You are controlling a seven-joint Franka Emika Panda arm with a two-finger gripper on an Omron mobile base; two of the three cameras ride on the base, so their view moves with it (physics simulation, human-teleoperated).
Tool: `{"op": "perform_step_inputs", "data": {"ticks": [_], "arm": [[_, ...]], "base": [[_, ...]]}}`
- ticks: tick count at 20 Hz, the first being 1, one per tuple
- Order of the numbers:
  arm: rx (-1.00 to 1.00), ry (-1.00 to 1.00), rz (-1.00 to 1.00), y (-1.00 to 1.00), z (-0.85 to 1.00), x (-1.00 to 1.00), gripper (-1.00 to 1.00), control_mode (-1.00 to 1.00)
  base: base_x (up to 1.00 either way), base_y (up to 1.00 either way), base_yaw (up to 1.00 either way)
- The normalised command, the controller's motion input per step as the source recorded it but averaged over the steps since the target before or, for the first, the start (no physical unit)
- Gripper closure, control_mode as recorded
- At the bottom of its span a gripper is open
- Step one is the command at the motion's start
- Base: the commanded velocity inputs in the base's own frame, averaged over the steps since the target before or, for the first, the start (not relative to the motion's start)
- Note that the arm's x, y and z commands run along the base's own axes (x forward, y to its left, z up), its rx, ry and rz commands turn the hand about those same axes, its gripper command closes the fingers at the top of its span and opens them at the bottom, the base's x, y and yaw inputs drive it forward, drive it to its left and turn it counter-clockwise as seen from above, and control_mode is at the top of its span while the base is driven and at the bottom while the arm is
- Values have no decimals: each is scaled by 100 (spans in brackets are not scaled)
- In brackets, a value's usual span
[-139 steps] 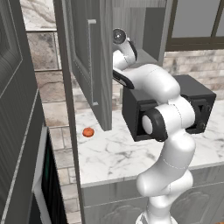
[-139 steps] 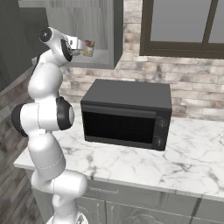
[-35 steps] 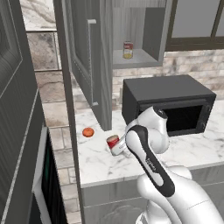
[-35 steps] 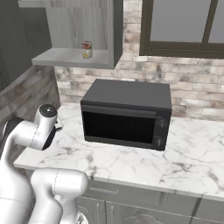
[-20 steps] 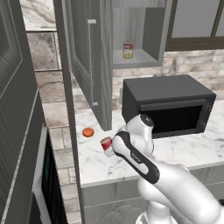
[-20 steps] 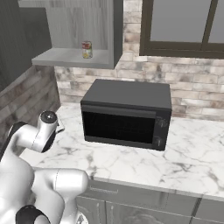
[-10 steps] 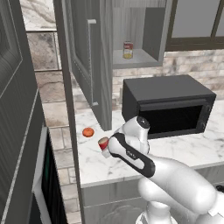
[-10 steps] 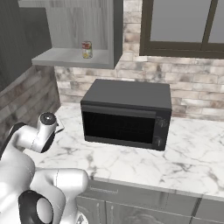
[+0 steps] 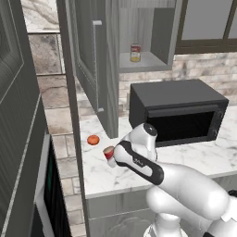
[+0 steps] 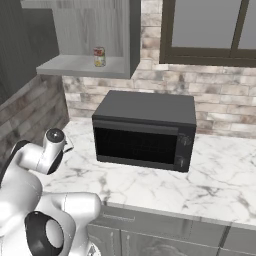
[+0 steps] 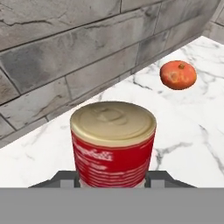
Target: Restock the canned food cabinet by taking the new fresh canned food from the counter and placing it in the cabinet. Then, take the old canned food from the cabinet and place it on the counter.
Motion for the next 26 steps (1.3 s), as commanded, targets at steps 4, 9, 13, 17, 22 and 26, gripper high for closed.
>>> {"op": "perform_step_inputs", "data": {"ticks": [4, 9, 13, 17, 22, 26], "arm": [[0, 0, 0, 0, 1, 0, -100, -100], [0, 0, -1, -1, 13, -3, -100, -100], [2, 0, -6, -1, 52, -13, -100, -100], [2, -3, -9, -8, 97, -56, -100, -100], [0, 0, -10, -52, 100, -99, -100, -100], [0, 0, -7, -98, 95, -100, -100, -100]], "base": [[0, 0, 0], [0, 0, 0], [0, 0, 0], [0, 0, 0], [0, 0, 0], [0, 0, 0]]}}
